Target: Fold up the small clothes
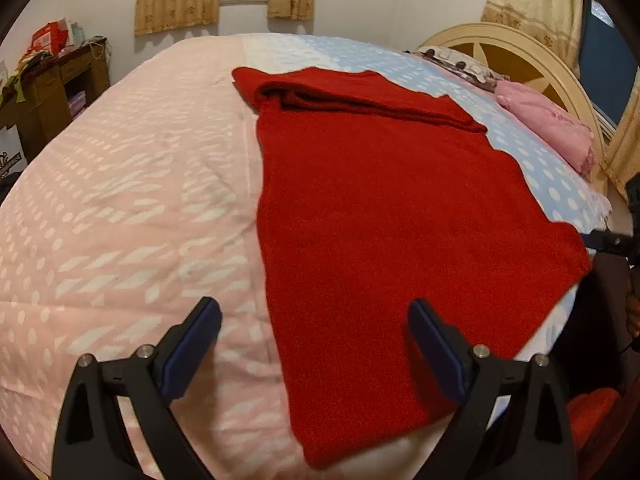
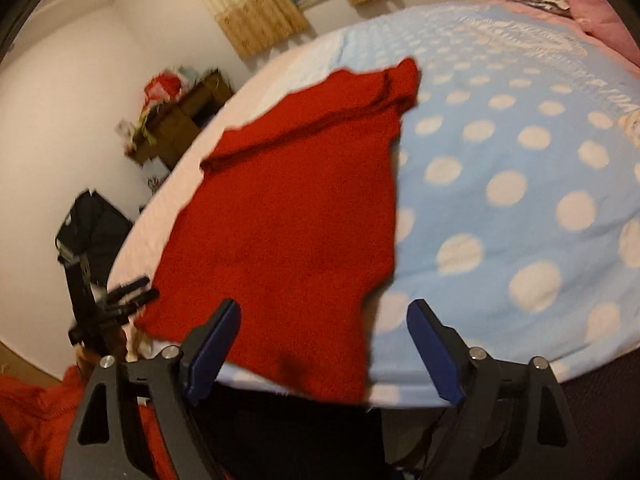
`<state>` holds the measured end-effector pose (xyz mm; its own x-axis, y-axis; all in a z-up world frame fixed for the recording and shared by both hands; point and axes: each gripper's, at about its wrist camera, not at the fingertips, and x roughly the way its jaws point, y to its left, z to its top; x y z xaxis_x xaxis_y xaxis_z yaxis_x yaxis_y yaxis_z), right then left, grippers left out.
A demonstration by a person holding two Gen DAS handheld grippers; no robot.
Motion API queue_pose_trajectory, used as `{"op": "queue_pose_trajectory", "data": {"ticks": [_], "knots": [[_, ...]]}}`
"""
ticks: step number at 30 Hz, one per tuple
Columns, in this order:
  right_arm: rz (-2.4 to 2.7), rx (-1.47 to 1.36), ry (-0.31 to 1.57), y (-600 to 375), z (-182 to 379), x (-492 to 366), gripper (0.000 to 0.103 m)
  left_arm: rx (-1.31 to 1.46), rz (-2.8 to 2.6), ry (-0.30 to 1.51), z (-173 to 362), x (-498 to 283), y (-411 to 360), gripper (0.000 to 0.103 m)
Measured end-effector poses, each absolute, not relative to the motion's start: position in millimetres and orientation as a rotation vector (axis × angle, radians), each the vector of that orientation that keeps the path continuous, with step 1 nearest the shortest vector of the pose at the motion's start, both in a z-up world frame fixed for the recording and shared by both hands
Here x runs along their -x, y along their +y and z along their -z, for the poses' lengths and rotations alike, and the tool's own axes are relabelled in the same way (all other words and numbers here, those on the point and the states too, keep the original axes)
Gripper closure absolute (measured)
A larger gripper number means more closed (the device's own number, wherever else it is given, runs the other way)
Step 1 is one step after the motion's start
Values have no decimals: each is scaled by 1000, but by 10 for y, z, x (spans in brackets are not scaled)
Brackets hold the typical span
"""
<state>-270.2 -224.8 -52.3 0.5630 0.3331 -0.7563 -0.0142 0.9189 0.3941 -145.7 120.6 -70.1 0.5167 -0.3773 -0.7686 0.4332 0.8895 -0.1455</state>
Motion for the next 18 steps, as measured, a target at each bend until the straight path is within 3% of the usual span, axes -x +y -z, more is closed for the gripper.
{"op": "queue_pose_trajectory", "data": {"ticks": [3,5,8,12,14,18], "knots": [[-186,-220,994,-2021,530,2734,29,-29,533,922,710,1500,1229,13],[-178,-157,1016,-1907,537,2727,44,-12,537,929,722,1502,1253,26],[-184,-134,1031,-1862,551,2721,53,65,601,970,758,1488,1295,48],[-162,-155,1034,-1929,563,2724,67,46,597,987,815,1527,1260,58],[-159,-187,1036,-1987,563,2730,79,27,578,985,808,1538,1252,71],[-172,-232,1026,-2031,572,2739,83,98,584,1020,818,1478,1335,77]]}}
